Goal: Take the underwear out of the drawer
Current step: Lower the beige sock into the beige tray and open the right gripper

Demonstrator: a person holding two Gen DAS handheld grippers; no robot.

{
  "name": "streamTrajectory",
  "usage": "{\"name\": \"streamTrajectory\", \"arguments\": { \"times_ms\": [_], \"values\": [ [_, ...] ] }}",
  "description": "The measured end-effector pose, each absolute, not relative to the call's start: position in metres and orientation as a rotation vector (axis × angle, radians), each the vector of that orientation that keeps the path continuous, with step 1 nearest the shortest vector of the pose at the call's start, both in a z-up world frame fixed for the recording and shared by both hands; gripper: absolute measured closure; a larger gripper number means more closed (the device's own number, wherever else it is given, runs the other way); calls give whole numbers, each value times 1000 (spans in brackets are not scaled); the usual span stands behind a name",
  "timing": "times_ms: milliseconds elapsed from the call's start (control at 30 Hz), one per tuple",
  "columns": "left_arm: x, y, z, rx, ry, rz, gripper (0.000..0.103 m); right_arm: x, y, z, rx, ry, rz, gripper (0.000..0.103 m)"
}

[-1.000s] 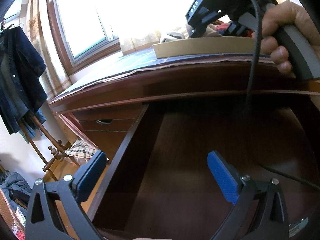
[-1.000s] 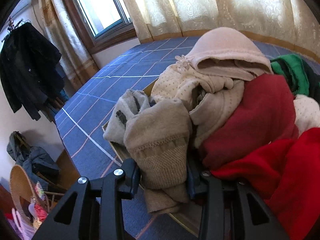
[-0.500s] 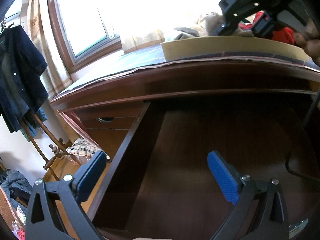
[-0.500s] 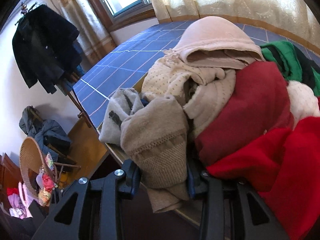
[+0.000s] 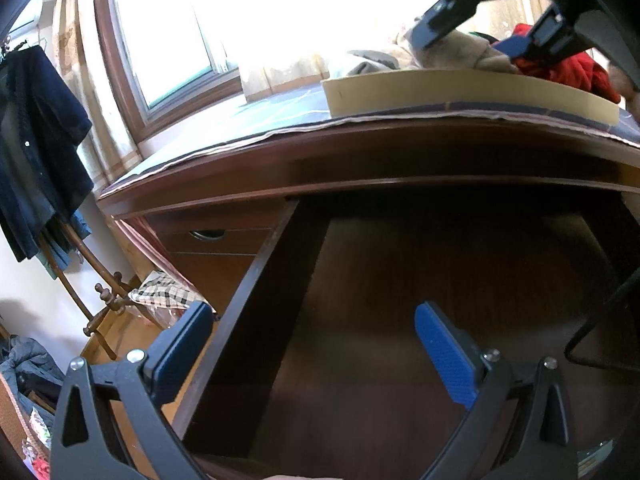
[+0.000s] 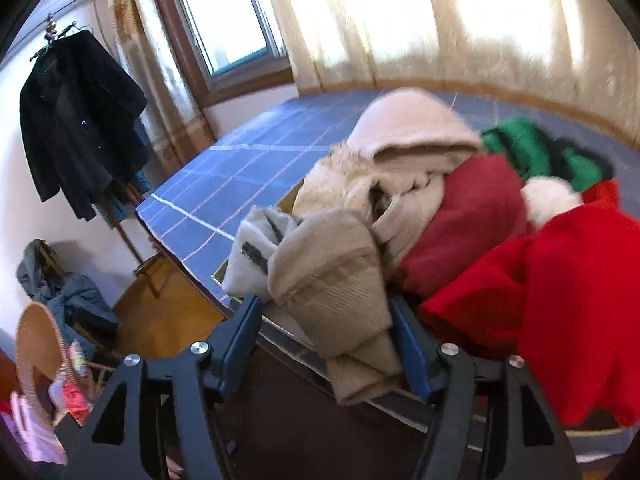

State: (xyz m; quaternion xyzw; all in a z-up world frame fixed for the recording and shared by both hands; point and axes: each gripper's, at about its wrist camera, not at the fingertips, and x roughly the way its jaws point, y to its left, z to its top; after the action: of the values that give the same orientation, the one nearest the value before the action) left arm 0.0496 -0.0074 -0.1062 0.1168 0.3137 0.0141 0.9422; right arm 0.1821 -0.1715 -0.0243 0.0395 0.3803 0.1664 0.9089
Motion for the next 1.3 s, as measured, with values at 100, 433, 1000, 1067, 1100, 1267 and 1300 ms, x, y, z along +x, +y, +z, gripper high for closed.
{"name": "streamTrajectory", "arguments": {
  "times_ms": [100, 433, 1000, 1067, 1100, 1267, 1300],
  "values": [
    [49, -8, -106, 237, 641, 30, 0, 177, -175, -15, 66, 754, 328, 27],
    [49, -8, -106, 241, 640, 28, 0, 160, -191, -13, 124, 674, 232, 29],
    [47, -10, -104, 246, 634, 23, 0, 209, -165, -49, 99, 741, 116, 68],
    [47, -10, -104, 245, 631, 22, 0, 203, -166, -47, 98, 732, 133, 68],
    [47, -10, -103, 244, 630, 23, 0, 198, -168, -45, 110, 726, 148, 66],
    [46, -12, -103, 249, 627, 27, 0, 157, -179, -31, 184, 667, 218, 30],
    [45, -12, -103, 250, 627, 28, 0, 143, -182, -25, 189, 637, 210, 28]
  ]
}}
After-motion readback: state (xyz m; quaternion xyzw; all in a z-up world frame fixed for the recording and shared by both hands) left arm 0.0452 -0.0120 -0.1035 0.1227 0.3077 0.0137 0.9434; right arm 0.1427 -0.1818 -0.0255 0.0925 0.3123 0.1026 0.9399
